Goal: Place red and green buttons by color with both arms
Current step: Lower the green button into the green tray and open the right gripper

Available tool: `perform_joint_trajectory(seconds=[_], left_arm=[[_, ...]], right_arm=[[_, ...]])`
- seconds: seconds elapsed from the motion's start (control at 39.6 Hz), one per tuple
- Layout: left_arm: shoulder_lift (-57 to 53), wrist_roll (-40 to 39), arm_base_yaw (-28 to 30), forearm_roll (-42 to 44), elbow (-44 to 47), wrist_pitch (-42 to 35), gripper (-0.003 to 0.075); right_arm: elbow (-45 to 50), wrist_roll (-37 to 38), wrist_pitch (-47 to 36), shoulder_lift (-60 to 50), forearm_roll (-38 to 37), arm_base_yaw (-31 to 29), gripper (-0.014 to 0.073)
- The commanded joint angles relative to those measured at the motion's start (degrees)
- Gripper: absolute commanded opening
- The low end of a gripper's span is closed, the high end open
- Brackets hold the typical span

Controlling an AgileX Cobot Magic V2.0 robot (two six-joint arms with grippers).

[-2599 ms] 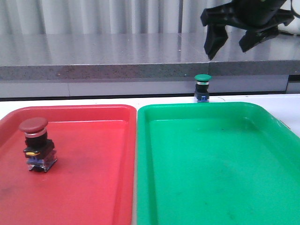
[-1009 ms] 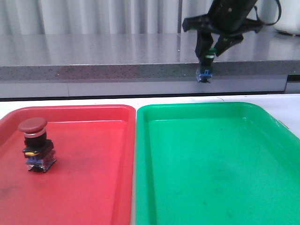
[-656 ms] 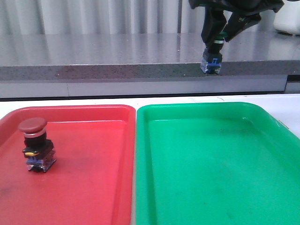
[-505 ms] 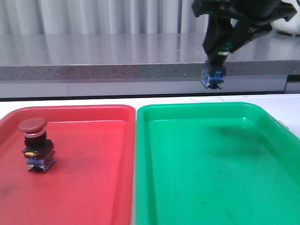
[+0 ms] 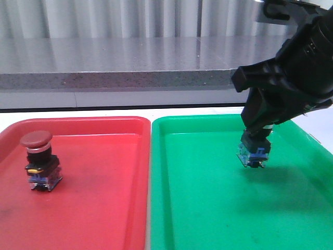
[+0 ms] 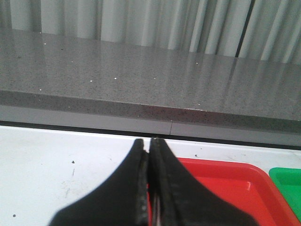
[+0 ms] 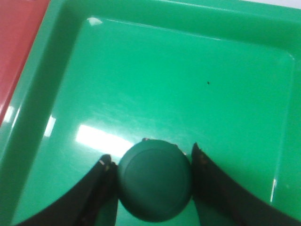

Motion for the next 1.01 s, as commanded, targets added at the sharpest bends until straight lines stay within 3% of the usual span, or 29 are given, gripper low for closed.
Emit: perform_joint_trajectory(seconds=[0.0,0.38,0.5,0.76,0.98], left_arm=[[0.7,-0.4,0.0,-0.2,-1.4,-4.7,-0.002],[0.7,-0.4,0.0,-0.2,-1.4,-4.7,-0.002],[0.7,-0.4,0.0,-0.2,-1.4,-4.7,-0.002],[0.7,-0.4,0.0,-0.2,-1.4,-4.7,-0.002],[0.7,-0.4,0.0,-0.2,-1.4,-4.7,-0.002]], right_arm=[[-1.2,-0.2,-3.6,-2.4,0.8,0.1,0.0195],[-1.2,-0.2,-4.0,2.1,0.8,0.1,0.0223],[-1.2,-0.2,-4.1,1.8,0.8,0.1,0.0296],[-1.2,-0.3,-3.6,1.7,0.8,0.1,0.0534],[-1.4,-0.2,-1.4,-2.1,2.0,0.2,0.0568]])
